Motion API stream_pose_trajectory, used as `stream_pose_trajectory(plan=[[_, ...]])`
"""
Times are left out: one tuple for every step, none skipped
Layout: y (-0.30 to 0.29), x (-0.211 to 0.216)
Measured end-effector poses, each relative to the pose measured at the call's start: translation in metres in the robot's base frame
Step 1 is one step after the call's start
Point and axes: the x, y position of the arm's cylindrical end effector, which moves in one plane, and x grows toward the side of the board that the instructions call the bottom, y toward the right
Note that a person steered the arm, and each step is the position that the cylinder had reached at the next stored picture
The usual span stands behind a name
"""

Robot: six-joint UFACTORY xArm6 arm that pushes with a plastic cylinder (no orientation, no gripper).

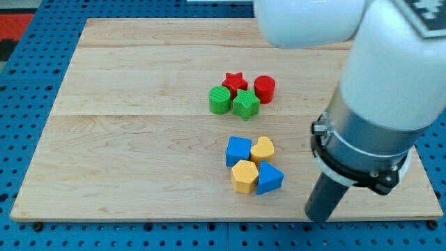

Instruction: Separate the blue cube and the yellow heart

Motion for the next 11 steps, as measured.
stream_pose_trajectory(plan=[[-0.012, 0.001], [-0.042, 0.0], [-0.083, 0.0], [-0.086, -0.014], [-0.076, -0.046], [-0.073, -0.069], [-0.073, -0.075], [-0.073, -0.076], [-0.078, -0.076], [-0.099, -0.076], [-0.121, -0.084]])
